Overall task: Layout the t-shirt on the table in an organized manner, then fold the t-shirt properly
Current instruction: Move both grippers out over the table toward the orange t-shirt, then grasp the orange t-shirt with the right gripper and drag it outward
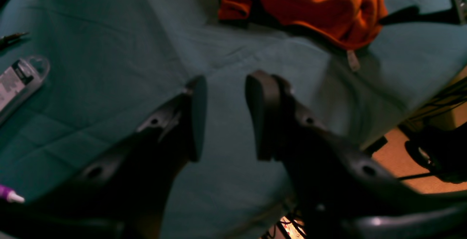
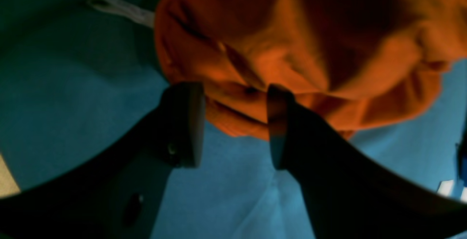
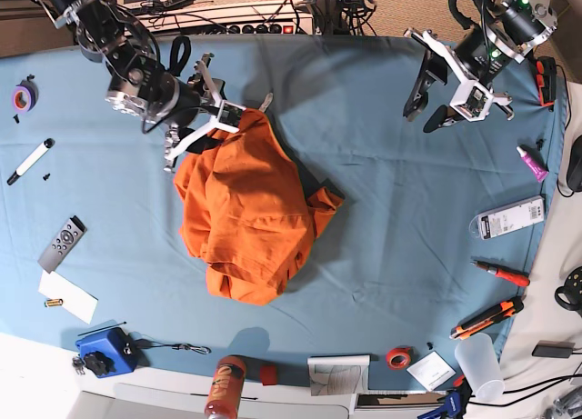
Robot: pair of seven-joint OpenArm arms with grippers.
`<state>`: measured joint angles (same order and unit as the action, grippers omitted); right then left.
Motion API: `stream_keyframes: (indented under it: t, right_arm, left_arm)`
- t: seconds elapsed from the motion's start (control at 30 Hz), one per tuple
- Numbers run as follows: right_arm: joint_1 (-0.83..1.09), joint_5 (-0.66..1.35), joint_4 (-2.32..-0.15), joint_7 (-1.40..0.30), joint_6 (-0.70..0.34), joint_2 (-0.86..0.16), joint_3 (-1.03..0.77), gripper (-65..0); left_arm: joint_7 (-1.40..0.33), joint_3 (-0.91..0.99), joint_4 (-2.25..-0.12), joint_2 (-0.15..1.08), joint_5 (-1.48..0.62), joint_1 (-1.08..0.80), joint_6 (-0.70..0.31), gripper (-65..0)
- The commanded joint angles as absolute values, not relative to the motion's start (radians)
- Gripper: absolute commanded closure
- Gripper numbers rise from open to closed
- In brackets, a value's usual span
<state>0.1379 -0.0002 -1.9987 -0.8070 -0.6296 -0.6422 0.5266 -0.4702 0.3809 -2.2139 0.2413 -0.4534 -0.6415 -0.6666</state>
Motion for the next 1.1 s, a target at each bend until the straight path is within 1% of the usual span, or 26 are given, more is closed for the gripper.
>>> stream_keyframes:
  t: [0.0, 0.13, 0.27, 0.4, 0.43, 0.5, 0.57, 0.6, 0.77, 0.87, 0.97, 1.07]
  right_arm:
    - [0.118, -0.001, -1.997, -0.792, -0.627, -0.653, 0.538, -27.6]
    - [0.099, -0.001, -1.967, -0.793, -0.627, -0.654, 0.608, -27.6]
    - [0.100, 0.000, -1.966, -0.793, -0.627, -0.642, 0.647, -27.6]
    - [0.099, 0.000, -1.961, -0.788, -0.625, -0.620, 0.649, -27.2]
    - [0.099, 0.000, -1.954, -0.785, -0.620, -0.614, 0.649, -24.3]
    - [0.099, 0.000, -1.929, -0.781, -0.596, -0.596, 0.649, -13.5]
    - [0.099, -0.001, -1.894, -0.774, -0.549, -0.572, 0.649, -2.6]
    - [0.099, -0.001, -1.878, -0.771, -0.514, -0.558, 0.649, 0.0]
    - [0.081, -0.001, -1.861, -0.768, -0.403, -0.493, 0.647, 0.0]
    - [0.044, -0.001, -1.881, -0.770, -0.330, -0.450, 0.646, 0.0]
    - [-0.005, -0.005, -1.919, -0.772, -0.281, -0.418, 0.646, 0.0]
    - [-0.051, -0.064, -1.943, -0.779, -0.233, -0.388, 0.638, 0.0]
  left_arm:
    - [-0.443, 0.383, -2.231, 0.246, -0.472, -0.645, -0.653, -22.6]
    - [-0.444, 0.383, -2.231, 0.246, -0.472, -0.645, -0.578, -22.6]
    - [-0.444, 0.383, -2.231, 0.246, -0.472, -0.645, -0.573, -22.6]
    - [-0.443, 0.383, -2.231, 0.238, -0.472, -0.645, -0.573, -22.6]
    - [-0.444, 0.383, -2.231, 0.232, -0.472, -0.645, -0.573, -22.6]
    - [-0.444, 0.383, -2.231, 0.227, -0.473, -0.645, -0.573, -22.6]
    - [-0.444, 0.382, -2.231, 0.227, -0.475, -0.645, -0.573, -22.6]
    - [-0.443, 0.382, -2.231, 0.227, -0.475, -0.645, -0.573, -22.6]
    - [-0.443, 0.383, -2.231, 0.227, -0.475, -0.645, -0.573, -22.6]
    - [-0.444, 0.382, -2.231, 0.227, -0.475, -0.645, -0.573, -22.6]
    - [-0.444, 0.382, -2.231, 0.227, -0.475, -0.645, -0.573, -22.6]
    - [-0.444, 0.383, -2.231, 0.227, -0.475, -0.645, -0.573, -22.6]
